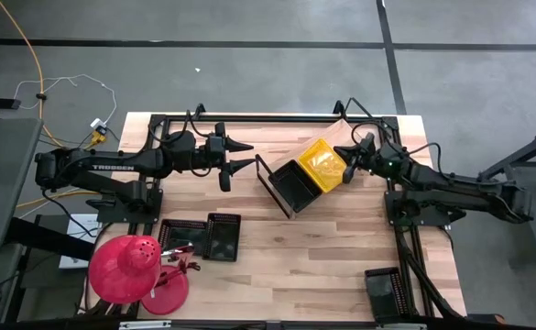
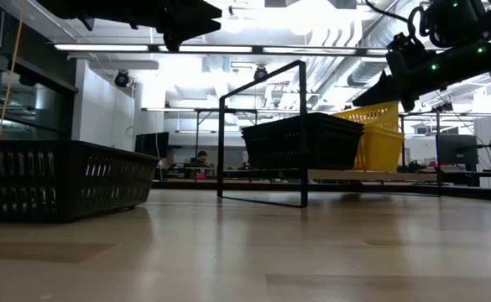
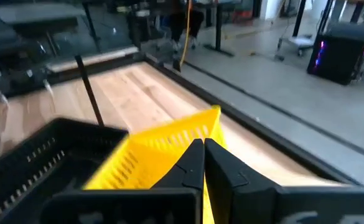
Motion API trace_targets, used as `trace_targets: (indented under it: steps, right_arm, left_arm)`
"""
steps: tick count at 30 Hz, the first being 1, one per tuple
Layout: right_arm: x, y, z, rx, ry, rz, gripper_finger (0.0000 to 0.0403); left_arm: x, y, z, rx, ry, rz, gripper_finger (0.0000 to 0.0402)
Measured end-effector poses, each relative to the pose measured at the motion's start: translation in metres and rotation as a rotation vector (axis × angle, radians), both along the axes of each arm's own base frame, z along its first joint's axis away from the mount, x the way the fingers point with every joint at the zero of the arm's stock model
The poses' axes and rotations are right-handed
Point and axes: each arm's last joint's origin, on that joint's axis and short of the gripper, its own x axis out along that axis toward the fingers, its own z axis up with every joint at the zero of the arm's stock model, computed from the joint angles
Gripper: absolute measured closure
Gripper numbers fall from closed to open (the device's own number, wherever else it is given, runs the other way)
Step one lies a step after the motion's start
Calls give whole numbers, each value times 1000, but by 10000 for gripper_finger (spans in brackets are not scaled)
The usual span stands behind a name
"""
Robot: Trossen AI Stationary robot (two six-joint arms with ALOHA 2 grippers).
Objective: Stack baskets on shelf by color
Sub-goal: Stack the yellow bin on top of the yellow bin on the shelf, then put the black bin on the shelf
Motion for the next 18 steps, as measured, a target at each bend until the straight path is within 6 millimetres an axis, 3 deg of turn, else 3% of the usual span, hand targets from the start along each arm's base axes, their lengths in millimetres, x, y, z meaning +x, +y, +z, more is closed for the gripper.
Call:
trace_targets:
  steps: [9, 18]
  right_arm:
    - [-1, 0, -5, 31, 45, 15, 403]
    - [5, 3, 24, -51, -27, 102, 403]
  left_arm:
    - [0, 0, 0, 0, 0, 0, 234]
    - [-3, -1, -4, 65, 77, 7, 234]
